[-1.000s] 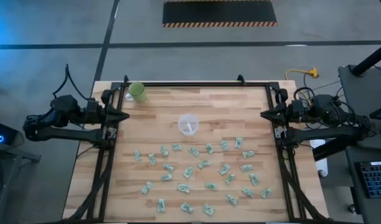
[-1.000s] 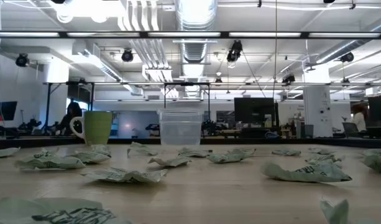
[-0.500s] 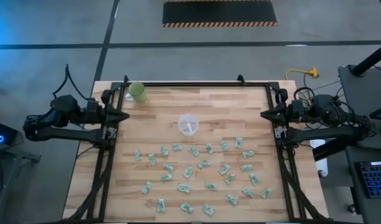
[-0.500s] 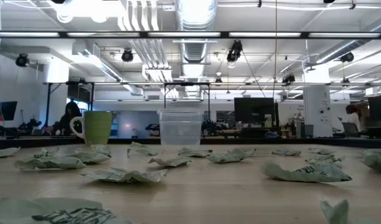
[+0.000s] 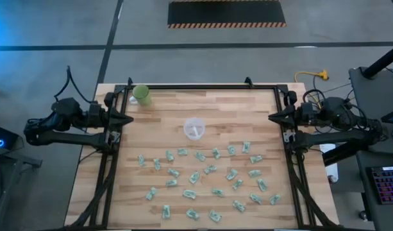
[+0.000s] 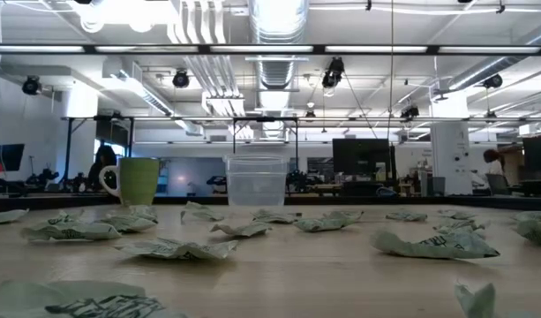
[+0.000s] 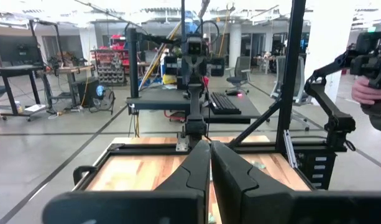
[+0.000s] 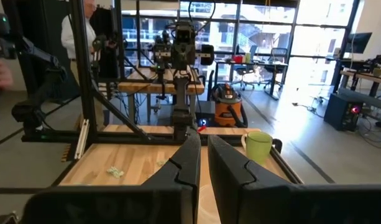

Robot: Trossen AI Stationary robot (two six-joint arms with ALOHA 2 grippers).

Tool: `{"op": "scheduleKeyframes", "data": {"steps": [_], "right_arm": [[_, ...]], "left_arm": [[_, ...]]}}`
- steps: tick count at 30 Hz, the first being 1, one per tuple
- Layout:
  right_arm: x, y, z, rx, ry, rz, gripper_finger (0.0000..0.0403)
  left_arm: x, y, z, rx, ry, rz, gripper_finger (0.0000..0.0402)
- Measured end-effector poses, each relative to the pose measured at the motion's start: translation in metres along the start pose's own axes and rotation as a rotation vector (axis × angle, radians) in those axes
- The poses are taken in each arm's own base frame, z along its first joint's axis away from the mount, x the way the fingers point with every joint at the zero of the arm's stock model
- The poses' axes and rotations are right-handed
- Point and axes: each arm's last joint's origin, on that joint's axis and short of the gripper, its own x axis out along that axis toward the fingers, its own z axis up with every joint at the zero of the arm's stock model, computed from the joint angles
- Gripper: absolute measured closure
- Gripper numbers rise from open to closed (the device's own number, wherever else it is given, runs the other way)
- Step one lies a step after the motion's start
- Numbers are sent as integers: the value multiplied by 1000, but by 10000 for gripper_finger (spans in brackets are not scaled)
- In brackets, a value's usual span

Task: Pick and place Stevia / Truvia into bins
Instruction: Put the green stevia packet into the transparent container

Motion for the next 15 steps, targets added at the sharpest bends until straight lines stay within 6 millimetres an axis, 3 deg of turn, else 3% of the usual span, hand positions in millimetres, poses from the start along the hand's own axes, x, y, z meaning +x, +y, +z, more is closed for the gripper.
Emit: {"op": "scheduleKeyframes", "data": {"steps": [5,8,15], "right_arm": [[2,0,-1,-45,8,1,380],[8,0,-3,29,36,2,380],[48,6,-29,44,231,169,380]], "left_arm": [[0,0,1,-1,-9,0,402],[1,-1,-1,-65,-4,-22,402],[34,-8,-46,-89,137,-274,402]]}}
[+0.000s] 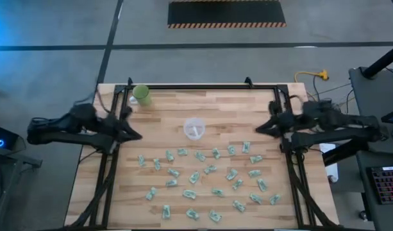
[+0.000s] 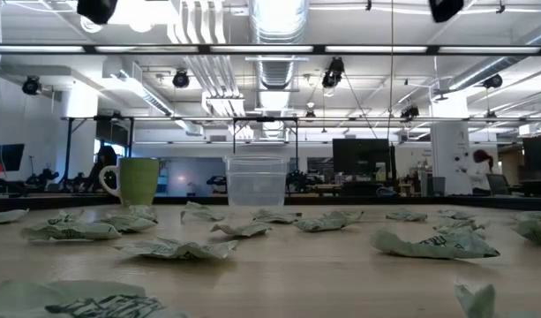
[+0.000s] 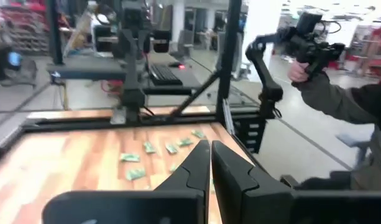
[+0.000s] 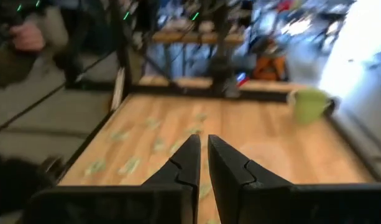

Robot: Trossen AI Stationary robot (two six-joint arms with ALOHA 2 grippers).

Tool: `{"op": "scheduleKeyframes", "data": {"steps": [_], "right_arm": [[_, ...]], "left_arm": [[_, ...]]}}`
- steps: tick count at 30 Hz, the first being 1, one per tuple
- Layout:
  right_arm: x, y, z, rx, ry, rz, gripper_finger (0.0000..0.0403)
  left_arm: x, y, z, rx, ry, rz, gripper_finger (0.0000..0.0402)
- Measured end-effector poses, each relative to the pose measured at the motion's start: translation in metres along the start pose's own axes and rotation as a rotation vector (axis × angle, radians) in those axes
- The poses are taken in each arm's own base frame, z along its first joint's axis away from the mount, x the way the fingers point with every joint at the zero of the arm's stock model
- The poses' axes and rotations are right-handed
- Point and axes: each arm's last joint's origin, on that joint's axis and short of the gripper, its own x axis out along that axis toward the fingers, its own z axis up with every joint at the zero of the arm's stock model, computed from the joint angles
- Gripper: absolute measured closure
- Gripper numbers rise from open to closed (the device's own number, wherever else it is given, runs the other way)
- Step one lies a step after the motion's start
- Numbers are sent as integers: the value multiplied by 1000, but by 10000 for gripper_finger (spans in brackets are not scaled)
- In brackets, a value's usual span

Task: Pick and place Stevia / Truvia into bins
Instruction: Put the green stevia packet into the transparent container

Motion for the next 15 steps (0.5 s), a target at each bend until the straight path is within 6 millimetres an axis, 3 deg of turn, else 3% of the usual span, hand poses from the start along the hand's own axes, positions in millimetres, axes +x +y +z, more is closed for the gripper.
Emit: {"op": "scheduleKeyframes", "data": {"steps": [3,7,15], "right_arm": [[22,-4,-7,-1,79,0,380],[42,-7,-8,-52,113,-3,380],[54,-9,-15,-84,169,1,380]], "left_arm": [[13,5,-22,-22,46,-14,402],[26,8,-34,-45,25,-37,402],[51,16,-35,-129,-54,-35,402]]}}
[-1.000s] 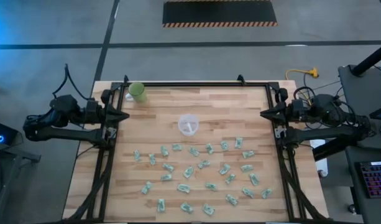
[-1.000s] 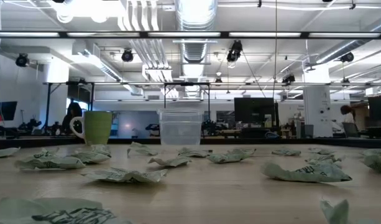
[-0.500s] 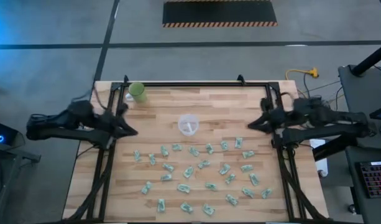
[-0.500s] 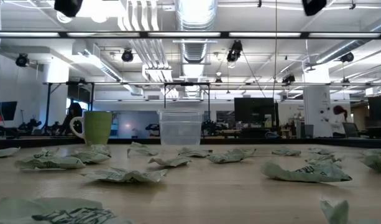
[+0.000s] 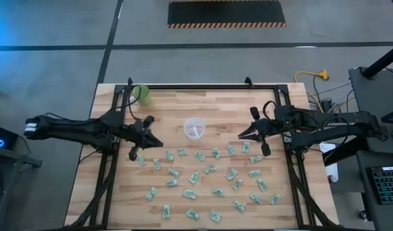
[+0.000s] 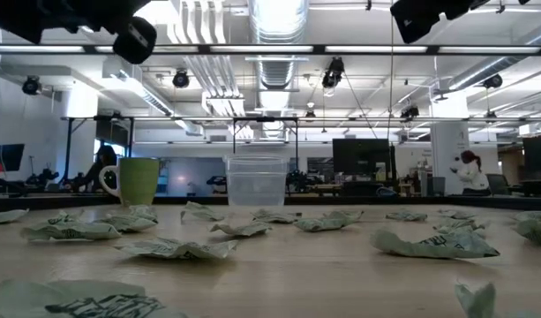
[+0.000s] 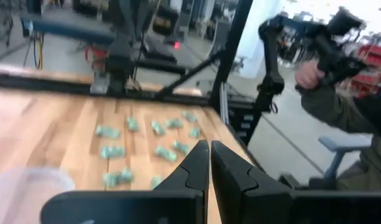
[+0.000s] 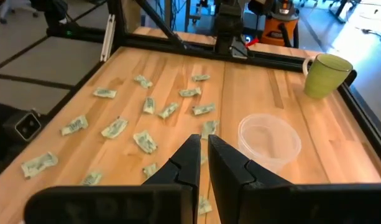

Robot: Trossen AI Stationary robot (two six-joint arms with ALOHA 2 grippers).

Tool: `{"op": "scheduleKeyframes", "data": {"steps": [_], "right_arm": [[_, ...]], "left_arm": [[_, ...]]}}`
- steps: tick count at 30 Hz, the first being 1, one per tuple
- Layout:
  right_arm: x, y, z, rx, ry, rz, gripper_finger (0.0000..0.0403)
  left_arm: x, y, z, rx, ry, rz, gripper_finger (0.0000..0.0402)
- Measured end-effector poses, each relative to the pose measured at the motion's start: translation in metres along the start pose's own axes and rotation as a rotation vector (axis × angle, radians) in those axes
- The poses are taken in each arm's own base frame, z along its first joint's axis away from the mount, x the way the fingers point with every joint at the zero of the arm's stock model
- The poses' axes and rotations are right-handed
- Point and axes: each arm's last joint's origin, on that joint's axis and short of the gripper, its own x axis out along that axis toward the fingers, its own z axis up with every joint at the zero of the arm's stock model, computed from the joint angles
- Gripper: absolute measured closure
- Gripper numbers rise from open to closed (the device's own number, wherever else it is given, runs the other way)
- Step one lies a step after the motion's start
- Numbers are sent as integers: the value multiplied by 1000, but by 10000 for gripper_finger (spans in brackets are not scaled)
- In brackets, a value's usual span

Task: Pick and place Stevia / Truvia into bins
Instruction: Put the green stevia packet into the transparent container

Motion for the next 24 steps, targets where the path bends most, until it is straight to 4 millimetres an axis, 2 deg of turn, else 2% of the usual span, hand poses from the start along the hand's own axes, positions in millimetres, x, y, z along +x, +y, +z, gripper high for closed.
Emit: {"op": "scheduleKeyframes", "data": {"steps": [9,15,20,24], "right_arm": [[2,0,-6,-26,18,2,380],[3,1,-19,-43,111,10,380],[3,0,-30,-37,202,-37,380],[4,-1,-35,-42,233,-83,380]], "left_arm": [[27,13,-18,-19,101,26,402],[42,27,-35,15,179,213,402],[53,32,-50,17,271,198,402],[57,34,-55,65,299,180,402]]}}
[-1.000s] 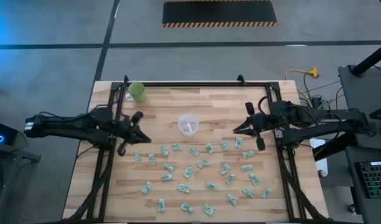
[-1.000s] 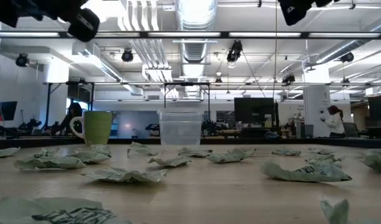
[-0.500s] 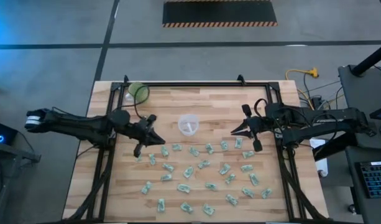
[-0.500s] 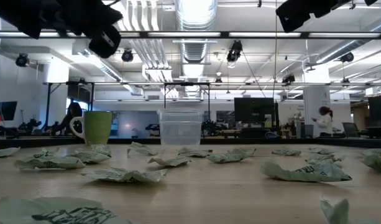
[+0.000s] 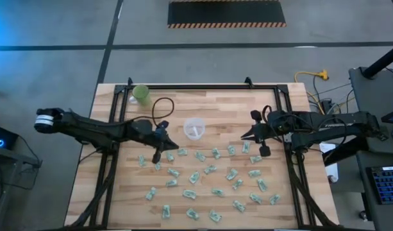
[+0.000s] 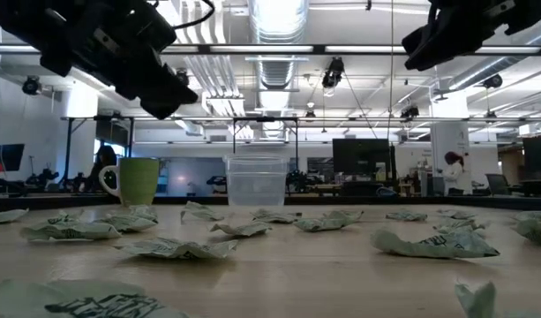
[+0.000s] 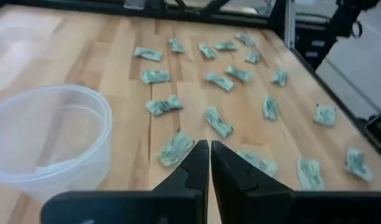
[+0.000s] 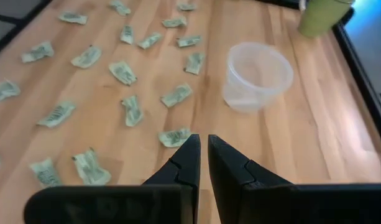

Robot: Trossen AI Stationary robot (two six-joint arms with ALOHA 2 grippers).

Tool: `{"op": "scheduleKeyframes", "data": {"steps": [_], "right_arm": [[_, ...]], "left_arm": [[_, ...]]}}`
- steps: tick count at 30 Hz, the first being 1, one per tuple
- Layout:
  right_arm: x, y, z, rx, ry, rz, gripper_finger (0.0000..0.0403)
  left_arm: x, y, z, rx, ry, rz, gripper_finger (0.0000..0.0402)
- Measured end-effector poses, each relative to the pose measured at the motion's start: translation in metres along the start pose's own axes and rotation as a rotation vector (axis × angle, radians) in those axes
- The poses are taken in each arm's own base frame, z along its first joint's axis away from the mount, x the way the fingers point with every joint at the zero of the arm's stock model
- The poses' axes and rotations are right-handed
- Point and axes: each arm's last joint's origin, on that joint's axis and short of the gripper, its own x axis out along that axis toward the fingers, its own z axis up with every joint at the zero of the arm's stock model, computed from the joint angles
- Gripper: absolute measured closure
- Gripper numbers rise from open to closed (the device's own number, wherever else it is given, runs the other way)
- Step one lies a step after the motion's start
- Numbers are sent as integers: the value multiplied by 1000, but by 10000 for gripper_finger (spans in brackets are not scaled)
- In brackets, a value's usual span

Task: Pick and place Stevia / Truvia into bins
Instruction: Put the green stevia packet into the transparent container

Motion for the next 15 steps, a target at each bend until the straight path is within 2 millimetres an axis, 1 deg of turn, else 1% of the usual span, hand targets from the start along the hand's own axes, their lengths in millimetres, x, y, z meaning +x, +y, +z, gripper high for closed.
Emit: {"op": "scheduleKeyframes", "data": {"steps": [2,5,9,11,15], "right_arm": [[0,0,0,-19,-1,-3,380],[0,0,0,-48,-1,-3,380],[0,0,0,-75,-2,-5,380],[0,0,0,-80,-2,-4,380],[1,0,0,-24,3,-3,380]], "left_arm": [[1,0,1,49,-16,0,402],[-1,0,4,73,-38,-2,402],[-1,-1,5,-38,-48,-21,402],[0,-1,6,-12,-58,-22,402],[2,-1,3,23,15,-19,402]]}}
